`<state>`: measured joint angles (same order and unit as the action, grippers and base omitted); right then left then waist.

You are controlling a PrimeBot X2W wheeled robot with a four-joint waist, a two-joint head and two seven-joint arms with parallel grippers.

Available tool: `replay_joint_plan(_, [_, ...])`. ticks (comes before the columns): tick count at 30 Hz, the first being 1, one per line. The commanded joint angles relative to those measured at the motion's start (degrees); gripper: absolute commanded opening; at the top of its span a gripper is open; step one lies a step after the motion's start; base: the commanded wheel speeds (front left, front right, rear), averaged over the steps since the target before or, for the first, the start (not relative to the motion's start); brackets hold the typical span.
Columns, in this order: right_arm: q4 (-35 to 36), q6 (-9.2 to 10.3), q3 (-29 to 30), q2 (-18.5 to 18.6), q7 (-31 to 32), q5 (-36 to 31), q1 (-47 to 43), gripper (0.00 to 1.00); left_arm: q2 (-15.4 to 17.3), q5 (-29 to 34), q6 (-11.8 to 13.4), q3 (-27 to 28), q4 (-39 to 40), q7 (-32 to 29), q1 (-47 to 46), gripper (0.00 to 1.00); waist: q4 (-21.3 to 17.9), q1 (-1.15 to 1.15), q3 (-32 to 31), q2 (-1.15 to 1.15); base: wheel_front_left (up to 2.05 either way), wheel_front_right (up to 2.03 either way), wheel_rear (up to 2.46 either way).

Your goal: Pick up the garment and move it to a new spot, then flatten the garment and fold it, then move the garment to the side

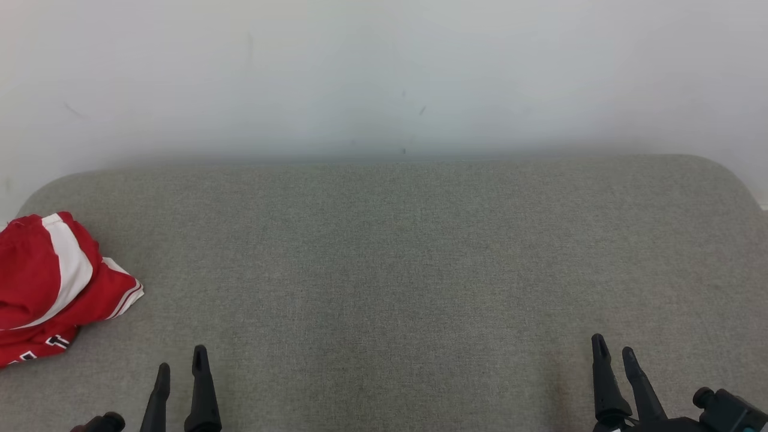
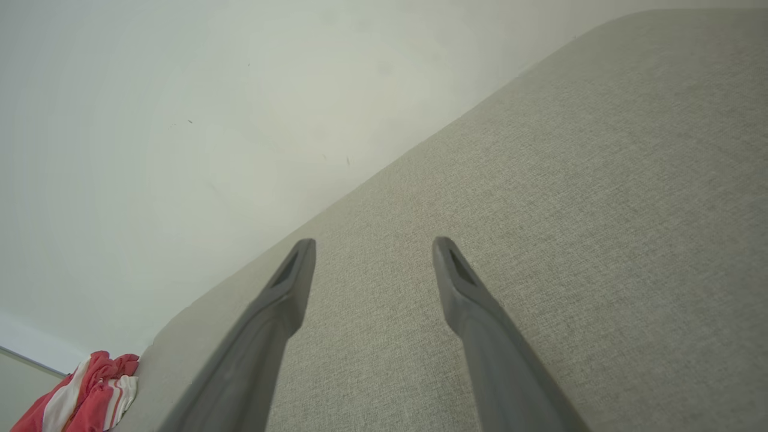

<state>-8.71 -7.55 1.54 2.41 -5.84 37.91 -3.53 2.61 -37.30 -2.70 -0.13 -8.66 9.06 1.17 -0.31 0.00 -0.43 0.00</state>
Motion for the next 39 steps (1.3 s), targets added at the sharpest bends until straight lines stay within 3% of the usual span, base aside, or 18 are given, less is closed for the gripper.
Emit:
replay_joint_plan(1, [0.21, 0.06, -0.19, 0.47, -0.70, -2.28, 0.34, 1.00, 0.23, 2.48, -0.15, 0.63, 0.78, 0.62, 0.00, 1.00, 0.01, 0.00, -0.03, 0.00, 0.00, 0.00, 0.00])
replay_joint_plan(24, [-1.34, 0.08, -2.08, 0.53, -4.49, -17.08, -0.67, 1.00, 0.30, 18.97, 2.67, -0.18, 2.65, 3.05, 3.33, 1.00, -0.02, 0.00, -0.79, 0.00, 0.00, 0.00, 0.00])
replay_joint_plan(39, [-1.49, 0.10, -3.45, 0.57, -6.67, -24.12, -0.80, 1.00, 0.50, 27.11, 1.61, 0.07, 3.07, 4.40, 4.48, 1.00, -0.13, 0.00, -0.69, 0.00, 0.00, 0.00, 0.00])
